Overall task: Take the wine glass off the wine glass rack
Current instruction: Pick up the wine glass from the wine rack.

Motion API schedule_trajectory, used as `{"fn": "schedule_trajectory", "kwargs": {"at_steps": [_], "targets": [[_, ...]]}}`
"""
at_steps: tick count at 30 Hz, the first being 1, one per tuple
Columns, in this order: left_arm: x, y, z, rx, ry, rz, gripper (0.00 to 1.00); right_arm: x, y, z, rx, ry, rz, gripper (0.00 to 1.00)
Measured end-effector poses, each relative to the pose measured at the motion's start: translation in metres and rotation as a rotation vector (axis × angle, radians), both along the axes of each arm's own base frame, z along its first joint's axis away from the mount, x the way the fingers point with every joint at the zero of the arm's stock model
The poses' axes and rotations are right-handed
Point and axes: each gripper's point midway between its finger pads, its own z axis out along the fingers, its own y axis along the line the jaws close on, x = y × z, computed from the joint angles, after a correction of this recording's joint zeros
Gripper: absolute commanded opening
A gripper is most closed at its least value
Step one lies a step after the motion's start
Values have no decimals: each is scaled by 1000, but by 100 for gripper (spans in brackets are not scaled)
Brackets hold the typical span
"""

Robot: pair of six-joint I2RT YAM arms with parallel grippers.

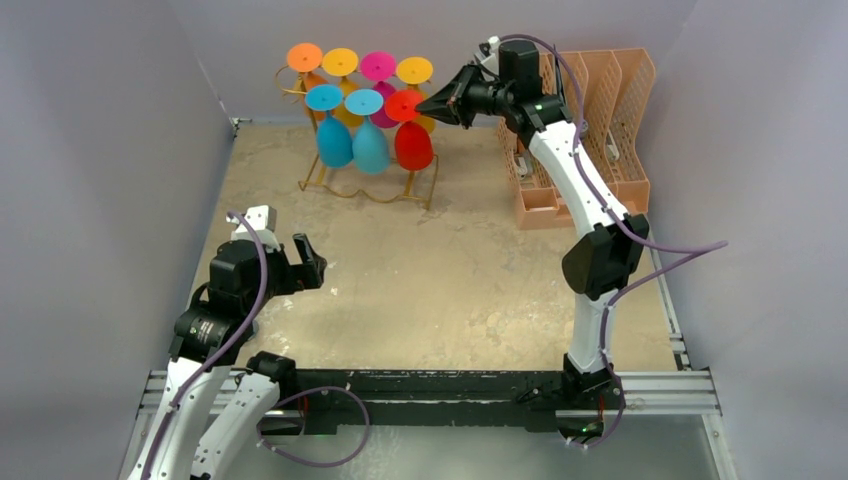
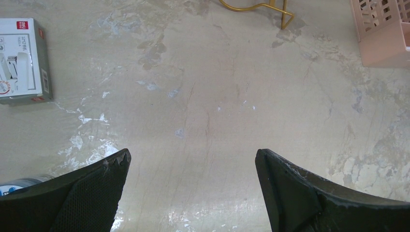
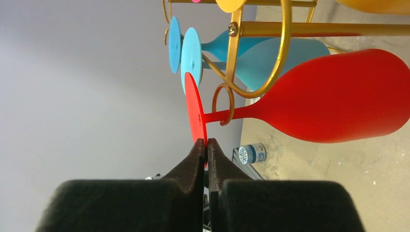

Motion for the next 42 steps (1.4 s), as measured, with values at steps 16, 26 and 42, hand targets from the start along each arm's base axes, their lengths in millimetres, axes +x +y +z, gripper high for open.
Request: {"fn": "schedule_trajectory", "kwargs": {"at_steps": [16,26,42], "targets": [[0,0,0,0,0,0,100,-28,-11,-7,-27,31,7,0],[0,0,-2,1,3,0,100,-33,-13,-15,-38,48,10,0],[0,-1,-4,2,9,-4,100,-41,-14,-7,-24,28,39,0]]}}
